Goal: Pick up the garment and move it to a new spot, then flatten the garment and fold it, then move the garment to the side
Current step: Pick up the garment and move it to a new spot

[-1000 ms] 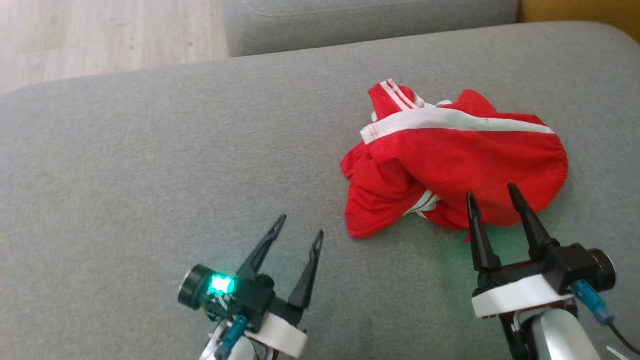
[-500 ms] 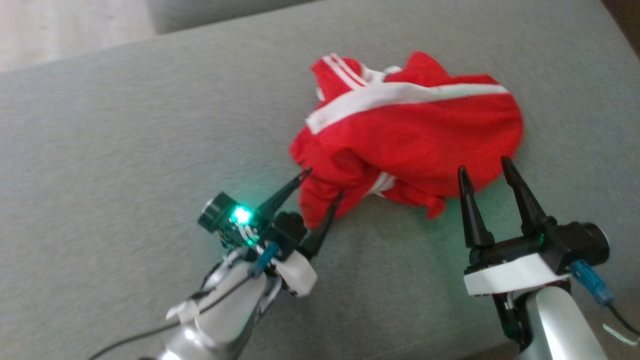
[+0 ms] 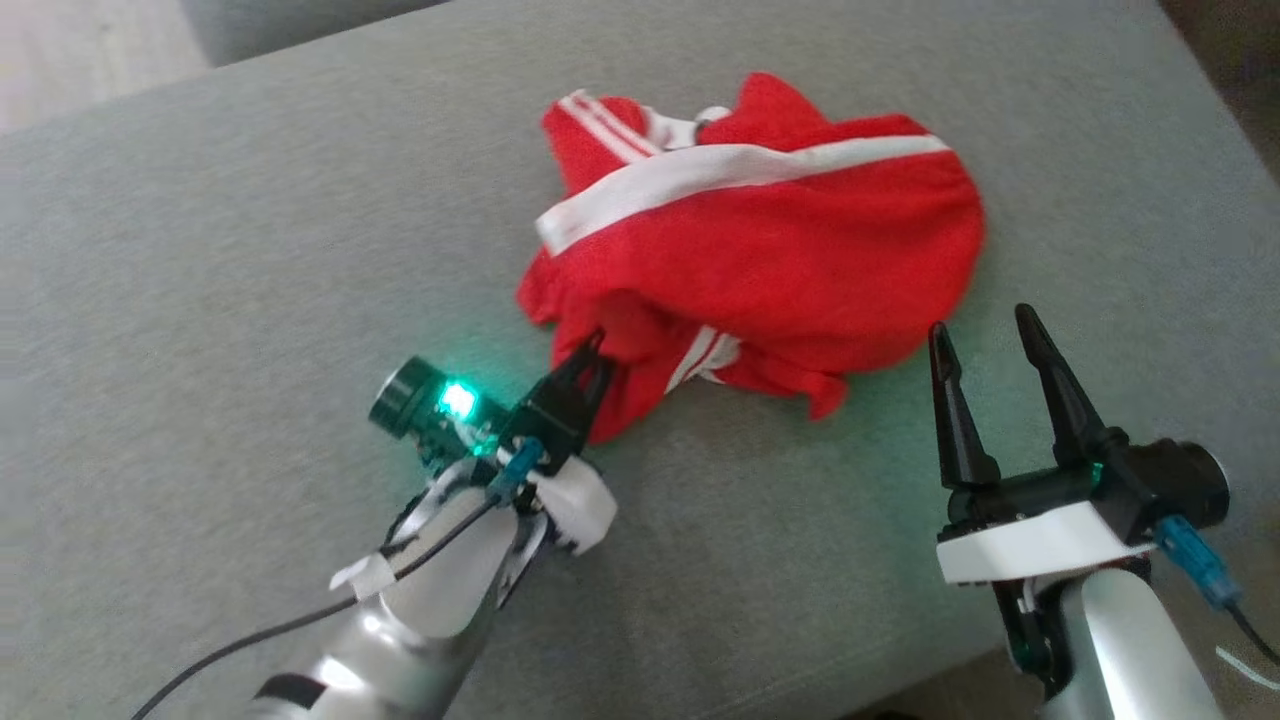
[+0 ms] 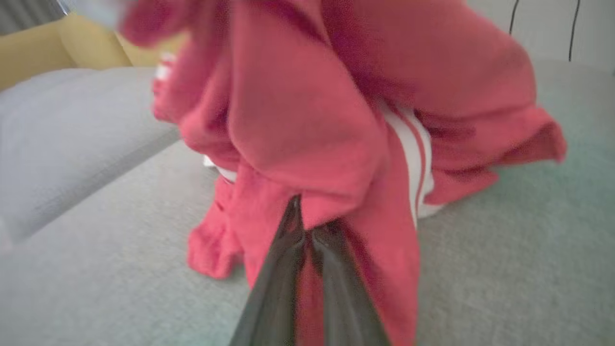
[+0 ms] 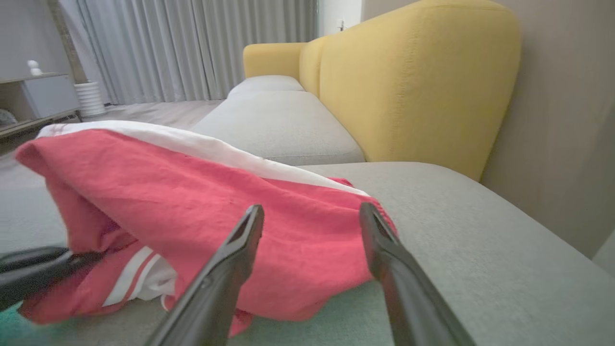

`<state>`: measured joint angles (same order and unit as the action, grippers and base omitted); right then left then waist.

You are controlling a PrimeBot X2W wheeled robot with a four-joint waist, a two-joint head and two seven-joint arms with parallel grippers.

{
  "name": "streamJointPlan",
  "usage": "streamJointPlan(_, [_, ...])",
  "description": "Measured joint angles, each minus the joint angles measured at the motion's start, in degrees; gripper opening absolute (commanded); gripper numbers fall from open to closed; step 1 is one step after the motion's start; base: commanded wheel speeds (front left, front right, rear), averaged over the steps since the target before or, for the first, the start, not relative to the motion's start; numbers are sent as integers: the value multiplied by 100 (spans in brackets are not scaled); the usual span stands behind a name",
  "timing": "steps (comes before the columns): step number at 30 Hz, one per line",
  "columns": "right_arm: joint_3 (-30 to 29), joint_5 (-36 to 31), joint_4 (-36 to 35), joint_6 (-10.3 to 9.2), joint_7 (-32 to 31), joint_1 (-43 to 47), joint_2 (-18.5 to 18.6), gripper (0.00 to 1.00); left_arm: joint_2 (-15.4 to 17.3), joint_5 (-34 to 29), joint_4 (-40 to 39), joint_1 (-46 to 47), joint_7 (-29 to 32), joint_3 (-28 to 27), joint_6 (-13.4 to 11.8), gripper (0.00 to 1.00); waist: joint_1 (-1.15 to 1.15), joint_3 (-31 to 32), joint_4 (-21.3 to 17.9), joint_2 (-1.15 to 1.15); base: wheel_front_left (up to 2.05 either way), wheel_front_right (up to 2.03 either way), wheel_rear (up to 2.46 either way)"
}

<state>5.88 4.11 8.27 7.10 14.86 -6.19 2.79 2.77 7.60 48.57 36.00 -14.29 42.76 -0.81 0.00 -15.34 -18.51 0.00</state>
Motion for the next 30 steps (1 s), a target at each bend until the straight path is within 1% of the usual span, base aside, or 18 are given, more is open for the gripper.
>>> streamJointPlan(3, [-23, -16, 0, 0, 0, 23, -1, 100, 23, 34, -550, -4, -2, -125, -180, 0, 0, 83, 242, 0, 0, 0, 0])
streamJointPlan(4, [-32, -18, -1, 0, 0, 36, -1, 100, 46, 41, -808, -3, -11, -194, -230, 0, 0, 112, 338, 0, 0, 0, 0])
streamJointPlan(5, [-46, -20, 1, 0, 0, 90, -1, 100, 131, 41, -1282, -3, -15, -298, -276, 0, 0, 173, 548, 0, 0, 0, 0])
streamJointPlan(8, [-67, -74, 11, 0, 0, 158, -2, 100, 354, 41, -1887, -12, -16, -491, -278, 0, 0, 281, 893, 0, 0, 0, 0])
streamJointPlan(12, [-89, -73, 23, 0, 0, 244, -1, 100, 745, 41, -2415, -12, -16, -772, -282, 0, 0, 435, 1372, 0, 0, 0, 0])
streamJointPlan(15, [-96, -76, 32, 0, 0, 296, -2, 100, 1083, 41, -2669, 31, -18, -990, -331, 0, 0, 535, 1744, 0, 0, 0, 0])
streamJointPlan(23, [-129, -265, 35, 0, 0, 378, -2, 100, 1995, 99, -3008, 391, 11, -1715, -461, 0, -1, 674, 2691, 0, 0, 0, 0])
streamJointPlan(27, [-156, -417, 36, 0, 0, 393, -2, 100, 2420, 156, -3004, 424, 18, -2067, -536, 0, -1, 667, 3099, 0, 0, 0, 0])
streamJointPlan(30, [-154, -528, 37, 0, 0, 397, -2, 100, 2651, 263, -2882, 424, 16, -2302, -602, 0, 0, 630, 3358, 0, 0, 0, 0])
